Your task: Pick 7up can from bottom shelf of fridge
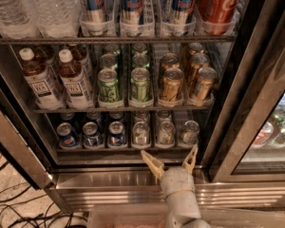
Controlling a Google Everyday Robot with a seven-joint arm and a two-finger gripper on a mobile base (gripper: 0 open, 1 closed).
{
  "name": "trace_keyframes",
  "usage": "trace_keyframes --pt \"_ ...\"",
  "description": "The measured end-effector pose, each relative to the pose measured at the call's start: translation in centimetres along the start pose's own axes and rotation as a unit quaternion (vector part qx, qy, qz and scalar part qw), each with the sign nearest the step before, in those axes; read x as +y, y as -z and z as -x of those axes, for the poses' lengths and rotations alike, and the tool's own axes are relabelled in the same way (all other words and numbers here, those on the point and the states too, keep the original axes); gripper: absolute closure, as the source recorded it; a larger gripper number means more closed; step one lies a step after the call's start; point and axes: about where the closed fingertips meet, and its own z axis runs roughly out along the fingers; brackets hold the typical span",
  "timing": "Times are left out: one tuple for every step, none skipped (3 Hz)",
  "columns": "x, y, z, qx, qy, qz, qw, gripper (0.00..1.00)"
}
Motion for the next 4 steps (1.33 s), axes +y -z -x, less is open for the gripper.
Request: trace_keyframes --pt "-2.7 1.3 -1.2 -0.004 -0.006 -0.023 0.9997 0.0" --pt "-2.8 1.2 -1.3 -0.005 -0.007 -0.024 0.9997 0.0" --pt "-3.7 0.6 -2.3 -0.003 -0.006 -0.041 0.9991 0.0" --pt "-4.8 -0.2 -3.9 0.008 -0.016 -0.067 0.9976 0.0"
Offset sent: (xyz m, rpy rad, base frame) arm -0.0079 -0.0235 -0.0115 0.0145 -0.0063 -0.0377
